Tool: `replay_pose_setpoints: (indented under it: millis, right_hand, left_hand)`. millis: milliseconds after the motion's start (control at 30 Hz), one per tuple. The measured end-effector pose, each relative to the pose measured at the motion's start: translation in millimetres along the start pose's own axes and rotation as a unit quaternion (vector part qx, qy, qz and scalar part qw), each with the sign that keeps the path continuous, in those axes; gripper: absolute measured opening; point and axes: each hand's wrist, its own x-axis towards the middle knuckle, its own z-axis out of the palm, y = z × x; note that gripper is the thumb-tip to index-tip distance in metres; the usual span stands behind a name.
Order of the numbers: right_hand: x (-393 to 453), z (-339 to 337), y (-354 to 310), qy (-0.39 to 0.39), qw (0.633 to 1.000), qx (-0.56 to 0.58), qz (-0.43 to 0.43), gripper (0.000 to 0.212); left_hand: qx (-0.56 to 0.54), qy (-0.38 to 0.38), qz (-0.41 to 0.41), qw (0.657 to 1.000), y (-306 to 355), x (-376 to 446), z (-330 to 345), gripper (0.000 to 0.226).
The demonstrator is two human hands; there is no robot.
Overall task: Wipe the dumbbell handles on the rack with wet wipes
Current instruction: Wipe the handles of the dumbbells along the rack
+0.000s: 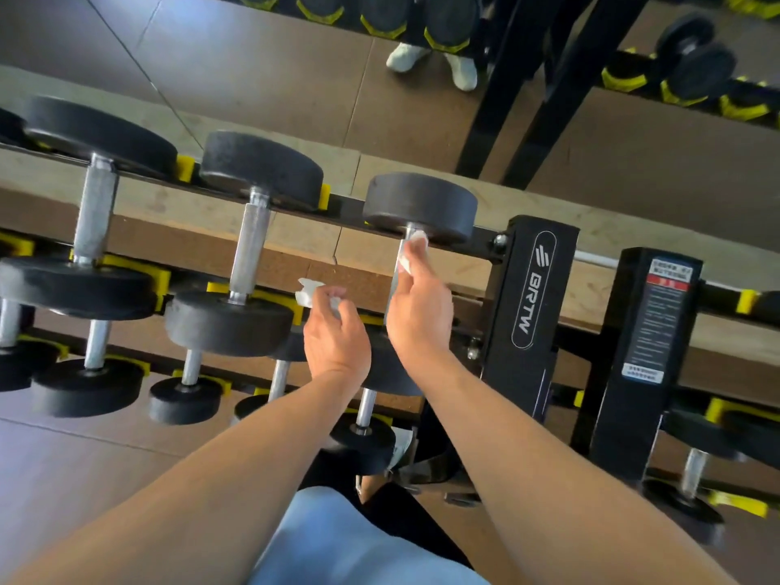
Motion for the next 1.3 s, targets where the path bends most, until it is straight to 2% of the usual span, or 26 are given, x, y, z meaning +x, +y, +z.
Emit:
replay_pose_setpoints:
  millis: [67,100,167,233,333,400,467,500,533,633,667,700,767,867,933,967,1000,1067,1100,1133,1167,1200,1233,1267,1300]
  right_hand:
    - [-10,-4,14,-0.027,0.993,-0.043,-0.104,0.038]
    - [-6,-8,22,-0.025,0.992,-0.039,-0.117,0.038]
    - [6,-13,30,0.009,0.997,-0.009,-0.079,0.038]
    - [16,-13,32,-0.005,0.999,0.011,-0.035,0.040]
    - [-2,-17,37,-0.100,0.991,-0.059,-0.069,0.038]
    - [-22,-37,41,-0.189,0.970,-0.118,-0.092,0.036]
    - [-28,-63,39,-0.315,0.941,-0.111,-0.051,0.034]
    - [-25,-74,35,-0.355,0.930,-0.093,-0.035,0.032]
    - [-19,-81,29,-0.357,0.930,-0.078,-0.042,0.031]
    - [3,-73,15,-0.238,0.966,-0.029,-0.100,0.031]
    - [7,-64,12,-0.223,0.967,-0.031,-0.116,0.031]
    - [8,-55,12,-0.233,0.962,-0.052,-0.132,0.031]
    - [3,-41,21,-0.302,0.936,-0.109,-0.147,0.030]
    - [-3,-54,42,-0.354,0.927,-0.089,-0.083,0.026]
    - [2,-72,55,-0.349,0.931,-0.095,-0.044,0.025]
    - [6,-79,61,-0.319,0.941,-0.108,-0.026,0.026]
    - [11,-85,65,-0.256,0.961,-0.108,-0.002,0.026]
    - [21,-84,63,-0.103,0.993,-0.038,0.041,0.027]
    - [23,-80,54,-0.051,0.998,0.000,0.025,0.028]
    - [23,-72,40,-0.033,0.999,0.015,-0.035,0.029]
    - [22,-64,26,-0.041,0.989,-0.001,-0.143,0.031]
    - [25,-53,18,-0.058,0.959,-0.037,-0.274,0.032]
    - [32,-42,16,-0.075,0.909,-0.110,-0.396,0.033]
    - [43,-35,15,-0.084,0.861,-0.192,-0.464,0.035]
    - [55,-31,16,-0.106,0.835,-0.266,-0.471,0.035]
  left_hand:
    - [-0.005,0.001,0.001,1.000,1,-1,-1,0.023]
    - [-0.009,0.000,0.001,1.000,1,-1,-1,0.023]
    - [-0.012,-0.001,-0.002,1.000,2,-1,-2,0.023]
    - [-0.012,-0.001,-0.005,1.000,1,1,-1,0.023]
    - [-0.011,0.001,-0.001,1.000,-1,1,0,0.023]
    - [-0.014,-0.003,0.003,1.000,0,1,-1,0.025]
    - [-0.012,-0.002,0.003,1.000,2,0,-1,0.025]
    - [-0.009,-0.002,0.002,1.000,2,0,-2,0.024]
    - [-0.007,-0.004,0.001,1.000,3,-1,-3,0.024]
    - [-0.012,-0.013,0.000,1.000,5,-2,-4,0.025]
    - [-0.012,-0.011,0.000,1.000,5,-2,-5,0.025]
    - [-0.011,-0.010,0.002,1.000,5,-2,-5,0.024]
    - [-0.003,-0.009,0.005,1.000,6,-2,-5,0.024]
    - [-0.004,-0.012,0.002,1.000,5,-1,-5,0.024]
    - [-0.009,-0.013,0.005,1.000,4,-2,-4,0.023]
    - [-0.012,-0.014,0.007,1.000,3,-2,-5,0.023]
    - [-0.014,-0.014,0.009,1.000,3,-3,-5,0.023]
    - [-0.017,-0.012,0.007,1.000,4,-3,-5,0.023]
    - [-0.019,-0.011,0.004,1.000,4,-3,-5,0.023]
    - [-0.021,-0.010,0.002,1.000,4,-3,-5,0.023]
    - [-0.020,-0.009,0.003,1.000,5,-3,-5,0.023]
    - [-0.019,-0.006,0.006,1.000,4,-3,-5,0.022]
    - [-0.018,-0.002,0.008,1.000,4,-3,-5,0.023]
    - [-0.018,0.002,0.009,1.000,4,-3,-4,0.023]
    - [-0.020,0.004,0.008,1.000,3,-3,-5,0.023]
